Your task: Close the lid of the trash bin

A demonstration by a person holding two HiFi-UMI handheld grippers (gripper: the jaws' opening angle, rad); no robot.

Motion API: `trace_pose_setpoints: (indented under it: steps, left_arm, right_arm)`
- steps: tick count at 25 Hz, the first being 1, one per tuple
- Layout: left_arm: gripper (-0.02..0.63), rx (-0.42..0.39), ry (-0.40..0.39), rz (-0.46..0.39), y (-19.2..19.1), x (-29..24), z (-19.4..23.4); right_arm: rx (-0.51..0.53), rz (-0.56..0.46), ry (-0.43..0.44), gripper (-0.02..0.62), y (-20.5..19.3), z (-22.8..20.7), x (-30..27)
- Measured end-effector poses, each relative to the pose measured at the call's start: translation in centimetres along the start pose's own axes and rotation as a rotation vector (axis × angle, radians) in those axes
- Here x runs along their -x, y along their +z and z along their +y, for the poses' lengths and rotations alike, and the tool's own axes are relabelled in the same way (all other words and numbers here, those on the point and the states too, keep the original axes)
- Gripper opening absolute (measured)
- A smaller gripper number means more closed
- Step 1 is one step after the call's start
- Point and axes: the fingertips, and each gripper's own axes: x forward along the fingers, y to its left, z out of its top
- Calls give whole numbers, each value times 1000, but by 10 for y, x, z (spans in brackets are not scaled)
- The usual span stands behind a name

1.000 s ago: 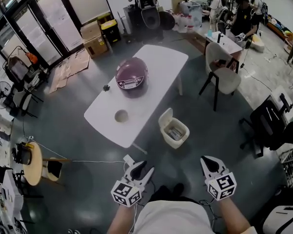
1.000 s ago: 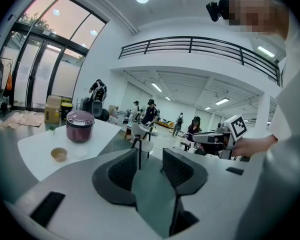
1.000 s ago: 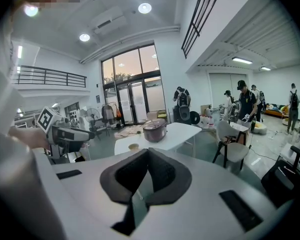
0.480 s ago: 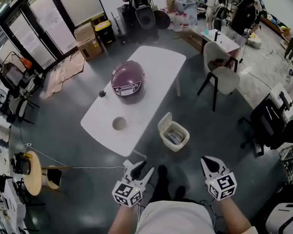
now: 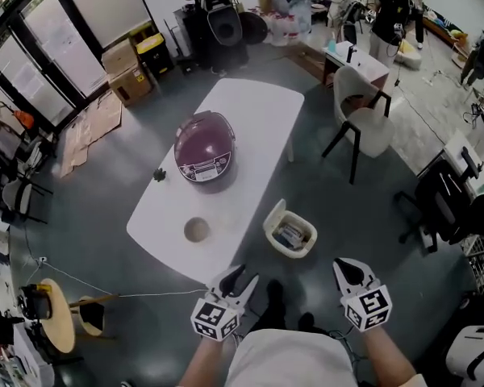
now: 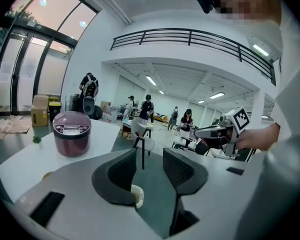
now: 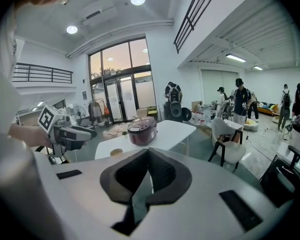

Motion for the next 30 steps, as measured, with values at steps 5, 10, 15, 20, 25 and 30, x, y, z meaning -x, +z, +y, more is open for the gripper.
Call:
trace_pose_setpoints:
  steps: [5,10,15,20,25,30]
  left_arm:
    - [170,-47,-41,42,11,-25,42]
    - [170,-74,-97,73,12,-55,63]
    - [170,-68,-111,95,9,-80,80]
    - [181,-56,-115,132,-4,-109,87]
    - [181,-40,-95,160,-23,-141,93]
    - [183,-36,-59,201,-46,-174,97]
  right_arm:
    - [-9,13,-43,12,11,-5,-39]
    - [-23,30,-92,12,10,-19,-66]
    - [-42,39,-113,12,6,-29,-85]
    - [-58,64,-116,12,-6,-47,-102]
    - [-61,94,-102,12,-26,-71,-117]
    - [-58,121,-86,12,-50,-103,-131]
